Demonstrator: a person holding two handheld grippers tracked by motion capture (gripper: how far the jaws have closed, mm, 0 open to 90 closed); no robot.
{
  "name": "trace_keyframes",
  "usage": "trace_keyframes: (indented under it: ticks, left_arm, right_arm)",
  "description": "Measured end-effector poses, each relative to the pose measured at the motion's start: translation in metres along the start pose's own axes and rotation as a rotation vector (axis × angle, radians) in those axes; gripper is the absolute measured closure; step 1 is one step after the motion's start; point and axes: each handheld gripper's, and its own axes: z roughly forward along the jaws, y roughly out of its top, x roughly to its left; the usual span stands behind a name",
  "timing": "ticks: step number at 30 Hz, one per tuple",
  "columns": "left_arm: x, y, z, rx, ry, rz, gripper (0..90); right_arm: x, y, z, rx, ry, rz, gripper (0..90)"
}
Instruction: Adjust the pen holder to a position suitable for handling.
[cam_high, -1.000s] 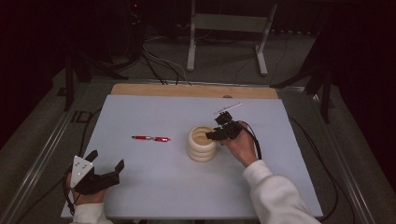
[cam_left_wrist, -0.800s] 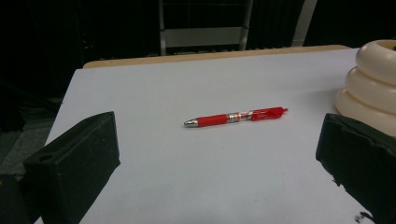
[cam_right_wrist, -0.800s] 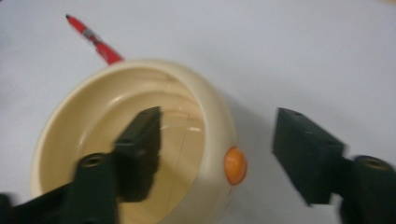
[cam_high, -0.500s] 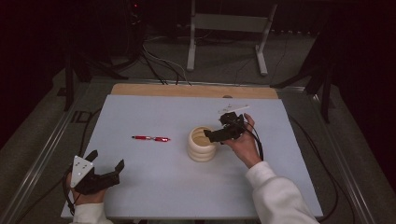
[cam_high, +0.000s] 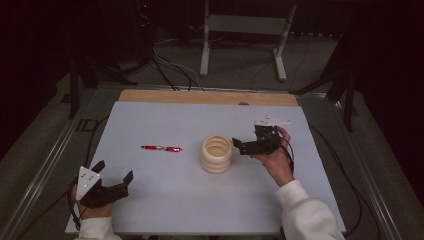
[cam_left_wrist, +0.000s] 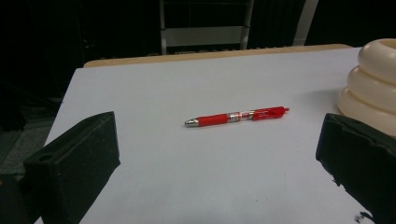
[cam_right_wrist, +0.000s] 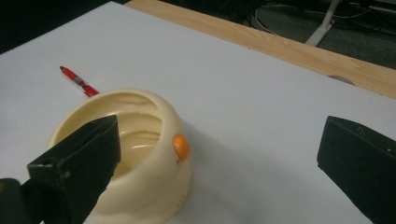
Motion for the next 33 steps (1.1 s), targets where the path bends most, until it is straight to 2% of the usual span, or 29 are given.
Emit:
trace_keyframes:
  ticks: [3,10,15,17,19,25,30,31,33]
  left_arm:
    - [-0.001,0.000,0.001,0.002,-0.002,0.006,0.1]
    - [0.000,-0.001,0.002,0.007,-0.001,-0.001,0.1]
    - [0.000,-0.002,0.003,0.012,-0.005,-0.001,0.1]
    - [0.000,-0.002,0.004,0.017,-0.006,0.003,0.1]
    - [-0.002,-0.001,0.004,0.017,-0.008,0.012,0.1]
    - [-0.003,-0.001,0.003,0.018,-0.010,0.013,0.1]
    - [-0.002,0.001,0.004,0.028,-0.019,0.018,0.1]
    - [-0.002,0.001,0.004,0.028,-0.019,0.018,0.1]
    - [-0.002,0.002,0.005,0.035,-0.023,0.019,0.1]
  right_arm:
    - [-0.006,-0.005,-0.010,-0.031,0.006,0.014,0.0]
    - [-0.011,-0.018,-0.033,-0.107,-0.040,-0.023,0.0]
    - [-0.008,-0.033,-0.044,-0.082,-0.081,-0.082,0.4]
    - [-0.008,-0.037,-0.046,-0.077,-0.082,-0.082,0.3]
    - [-0.012,-0.049,-0.054,-0.086,-0.086,-0.065,0.1]
    - [-0.021,-0.065,-0.067,-0.109,-0.082,-0.009,0.3]
    - [-0.020,-0.076,-0.075,-0.157,-0.103,-0.015,5.1]
    - [-0.020,-0.076,-0.075,-0.157,-0.103,-0.015,5.1]
    - [-0.021,-0.089,-0.073,-0.149,-0.109,-0.020,5.2]
